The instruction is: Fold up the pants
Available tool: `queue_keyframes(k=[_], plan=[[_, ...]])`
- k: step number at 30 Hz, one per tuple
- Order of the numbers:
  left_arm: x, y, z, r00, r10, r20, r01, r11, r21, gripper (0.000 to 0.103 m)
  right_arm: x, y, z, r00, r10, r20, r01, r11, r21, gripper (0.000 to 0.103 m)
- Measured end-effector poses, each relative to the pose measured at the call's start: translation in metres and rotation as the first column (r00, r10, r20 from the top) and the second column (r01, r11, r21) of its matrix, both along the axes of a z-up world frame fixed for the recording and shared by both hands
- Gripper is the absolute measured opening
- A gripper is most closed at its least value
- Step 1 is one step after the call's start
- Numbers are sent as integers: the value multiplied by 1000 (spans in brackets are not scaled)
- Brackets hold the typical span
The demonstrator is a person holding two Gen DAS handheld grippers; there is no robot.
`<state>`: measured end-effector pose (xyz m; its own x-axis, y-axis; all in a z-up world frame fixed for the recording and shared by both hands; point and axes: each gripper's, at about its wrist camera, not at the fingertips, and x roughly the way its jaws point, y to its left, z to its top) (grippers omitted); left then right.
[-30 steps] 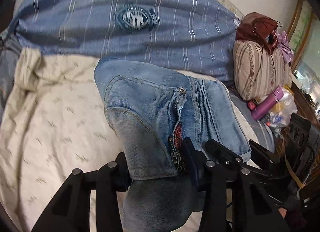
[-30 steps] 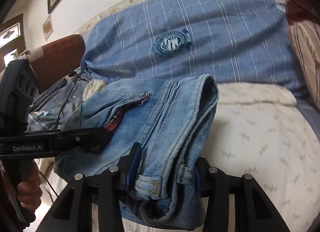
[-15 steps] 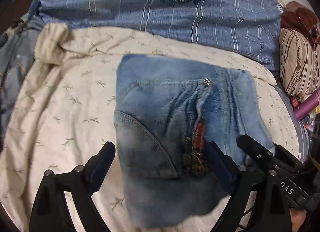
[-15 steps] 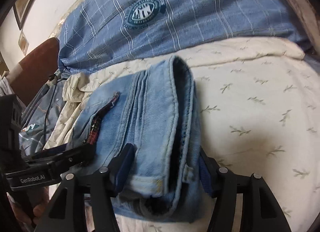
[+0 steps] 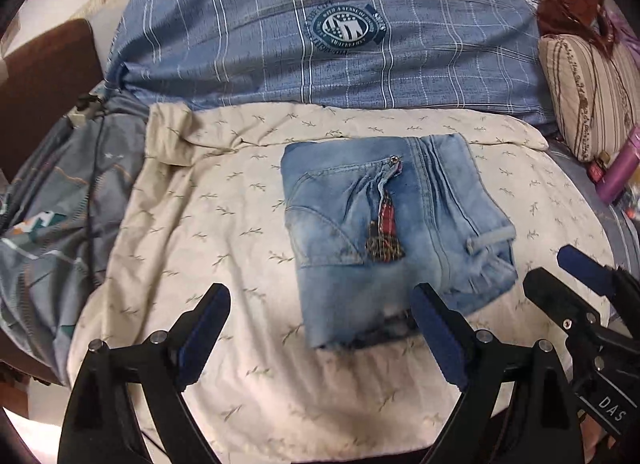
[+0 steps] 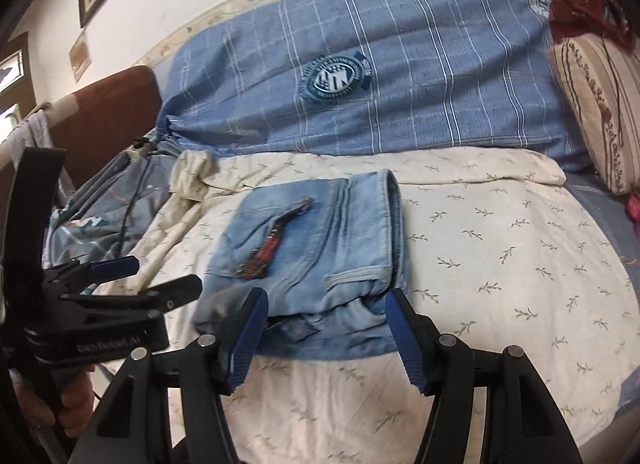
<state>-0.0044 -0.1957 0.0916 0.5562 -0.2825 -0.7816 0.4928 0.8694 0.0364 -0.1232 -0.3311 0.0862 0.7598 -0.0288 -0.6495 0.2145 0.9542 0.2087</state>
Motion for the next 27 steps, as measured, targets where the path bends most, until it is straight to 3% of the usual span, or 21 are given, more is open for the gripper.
queue_keyframes(k=[10, 27], plan=[[-27, 24, 25, 998, 19, 67, -19, 1000, 1, 92, -15, 21, 18, 1000, 12, 23, -12, 1000, -13, 65], [-24, 19, 18, 999, 9, 49, -10, 1000, 25, 92, -13, 21, 13, 1000, 19, 9, -19, 1000, -2, 65]])
